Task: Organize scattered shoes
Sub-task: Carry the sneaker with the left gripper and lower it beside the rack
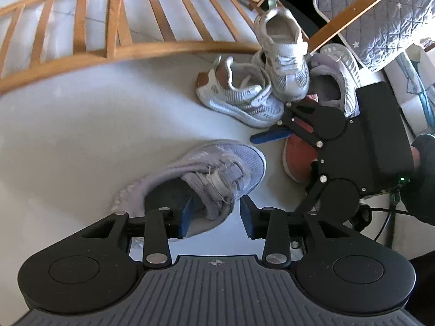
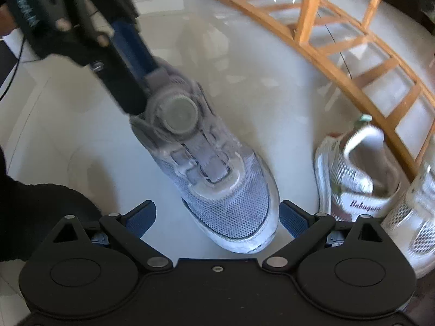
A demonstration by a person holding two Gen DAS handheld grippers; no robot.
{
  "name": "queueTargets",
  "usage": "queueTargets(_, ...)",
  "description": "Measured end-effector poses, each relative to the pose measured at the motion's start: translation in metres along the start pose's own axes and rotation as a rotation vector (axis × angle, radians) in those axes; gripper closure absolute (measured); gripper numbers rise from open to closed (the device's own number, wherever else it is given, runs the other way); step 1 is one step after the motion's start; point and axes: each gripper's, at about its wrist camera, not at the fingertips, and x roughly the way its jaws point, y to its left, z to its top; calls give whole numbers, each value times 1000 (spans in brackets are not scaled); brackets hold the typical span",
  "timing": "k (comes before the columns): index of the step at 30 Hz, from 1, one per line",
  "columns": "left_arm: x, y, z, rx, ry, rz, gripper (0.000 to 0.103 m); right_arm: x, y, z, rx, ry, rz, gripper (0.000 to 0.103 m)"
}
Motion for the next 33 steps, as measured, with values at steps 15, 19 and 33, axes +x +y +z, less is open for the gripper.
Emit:
queueTargets(15,26,2,14,20,19,23,72,9,-9,-2,75,38,9,14)
queueTargets(19,22,4,22,39,-1,49,72,7,-2,-5,94,52,65,14)
queueTargets(33,25,3,44,155,-14,107,65,2,35,-2,78,32,273,14)
